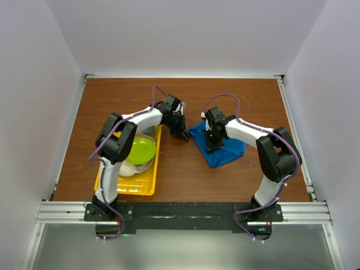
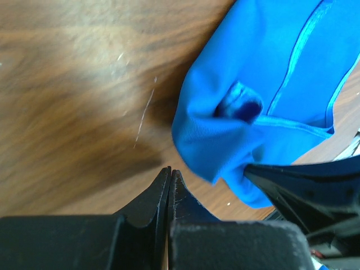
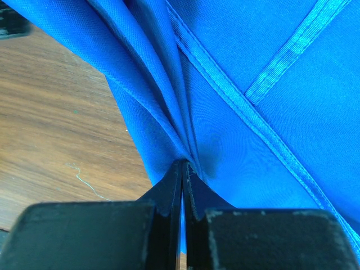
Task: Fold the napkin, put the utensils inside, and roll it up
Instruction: Roll the napkin with the utensil
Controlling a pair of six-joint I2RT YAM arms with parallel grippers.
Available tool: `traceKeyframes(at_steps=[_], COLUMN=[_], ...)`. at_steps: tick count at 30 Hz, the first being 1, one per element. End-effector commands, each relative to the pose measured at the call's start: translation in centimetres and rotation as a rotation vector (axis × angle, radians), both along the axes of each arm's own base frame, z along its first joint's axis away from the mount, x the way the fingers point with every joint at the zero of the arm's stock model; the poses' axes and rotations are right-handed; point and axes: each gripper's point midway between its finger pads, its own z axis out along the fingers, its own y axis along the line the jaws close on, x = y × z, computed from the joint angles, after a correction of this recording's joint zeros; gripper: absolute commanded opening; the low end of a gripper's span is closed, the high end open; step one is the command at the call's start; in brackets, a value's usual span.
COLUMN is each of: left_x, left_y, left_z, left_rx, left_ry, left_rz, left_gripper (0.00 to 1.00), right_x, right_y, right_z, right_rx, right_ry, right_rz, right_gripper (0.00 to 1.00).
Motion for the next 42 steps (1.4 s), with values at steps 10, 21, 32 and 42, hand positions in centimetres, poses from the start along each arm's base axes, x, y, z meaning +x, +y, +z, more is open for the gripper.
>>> traceKeyframes(at_steps=[10, 21, 32, 42], left_x=[2.8, 4.2, 3.9, 4.6], left_y=[-4.8, -5.4, -0.4, -0.5], left_z=[3.1, 0.2, -7.2, 3.1], left_rx=[-0.159, -0.144, 0.048, 0.031], left_ry=[-0.056, -0.039, 0.032, -0.147], left_rz=[-0.011, 0.023, 0.069, -0.005], left_gripper=[0.0, 0.0, 0.0, 0.31], right_x=[-1.7, -2.0, -3.3, -3.3], right_y=[-2.3, -2.4, -3.3, -3.2], right_z=[-4.0, -4.7, -5.8, -6.2], right_rx=[-0.124, -0.133, -0.149, -0.15], right_ry=[0.079, 0.097, 0.118, 0.123], right_rz=[0.025, 0.038, 0.02, 0.005], right_gripper=[0.0, 0.0, 0.0, 0.0])
